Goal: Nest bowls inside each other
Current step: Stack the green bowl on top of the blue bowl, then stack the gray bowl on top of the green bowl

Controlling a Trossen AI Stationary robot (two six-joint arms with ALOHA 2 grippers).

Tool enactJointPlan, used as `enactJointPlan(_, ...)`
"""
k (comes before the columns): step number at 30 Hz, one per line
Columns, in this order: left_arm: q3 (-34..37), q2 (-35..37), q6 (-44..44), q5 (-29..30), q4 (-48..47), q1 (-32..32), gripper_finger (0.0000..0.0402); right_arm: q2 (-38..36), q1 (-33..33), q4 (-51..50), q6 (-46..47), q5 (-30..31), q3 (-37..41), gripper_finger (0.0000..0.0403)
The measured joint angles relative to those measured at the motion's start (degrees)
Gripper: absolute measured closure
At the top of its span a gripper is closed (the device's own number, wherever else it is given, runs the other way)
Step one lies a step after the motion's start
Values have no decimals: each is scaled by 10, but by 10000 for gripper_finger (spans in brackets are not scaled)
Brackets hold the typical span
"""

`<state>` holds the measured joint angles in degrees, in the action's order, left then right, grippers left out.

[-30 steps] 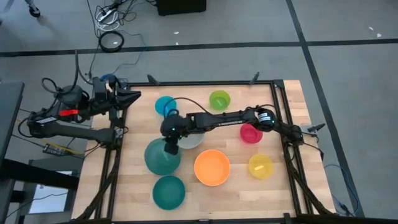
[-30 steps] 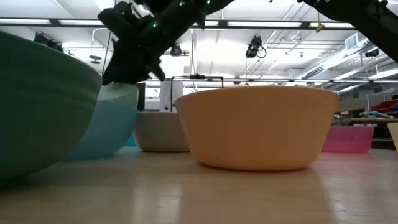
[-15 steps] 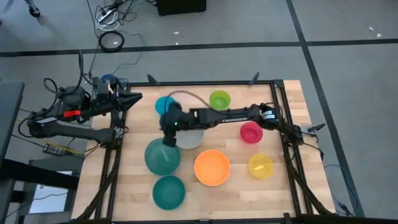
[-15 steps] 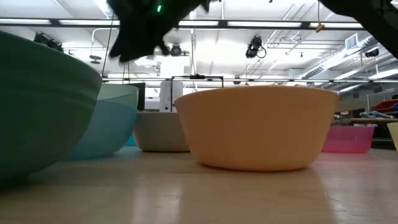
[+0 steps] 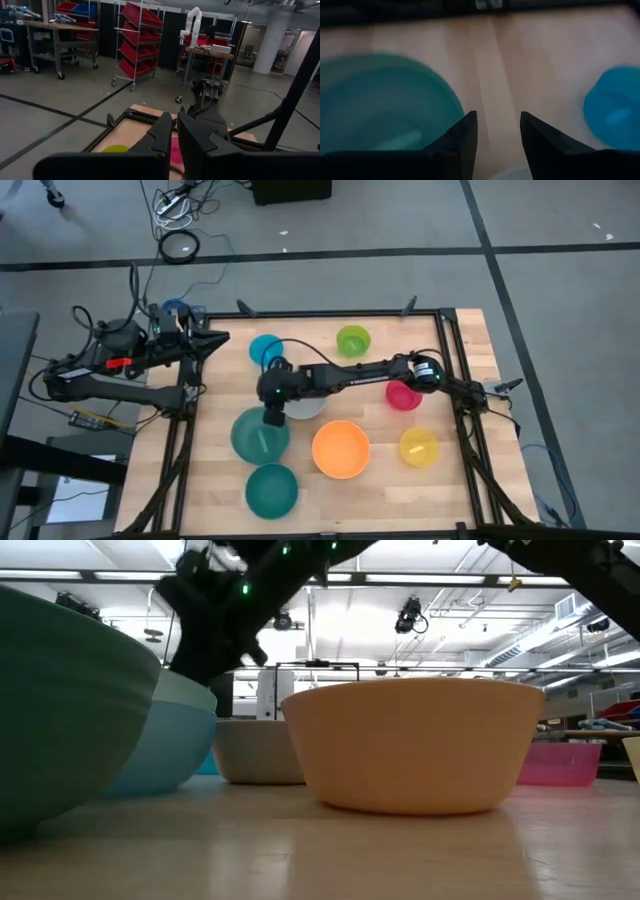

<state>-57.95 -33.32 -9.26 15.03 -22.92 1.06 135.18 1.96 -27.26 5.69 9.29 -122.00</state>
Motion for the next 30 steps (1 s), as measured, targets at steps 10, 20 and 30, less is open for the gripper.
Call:
enactJointPlan(10, 0, 0, -2, -1, -29, 0, 362, -37, -6, -119, -74, 46, -1, 266)
enactJointPlan(20, 0, 5, -34, -1, -121, 0, 362, -107, -31, -395, -99, -198, -1, 268)
enactJointPlan(30, 0, 4, -34, -1, -131, 0, 362, -97, 0, -399, -118, -241, 15, 259)
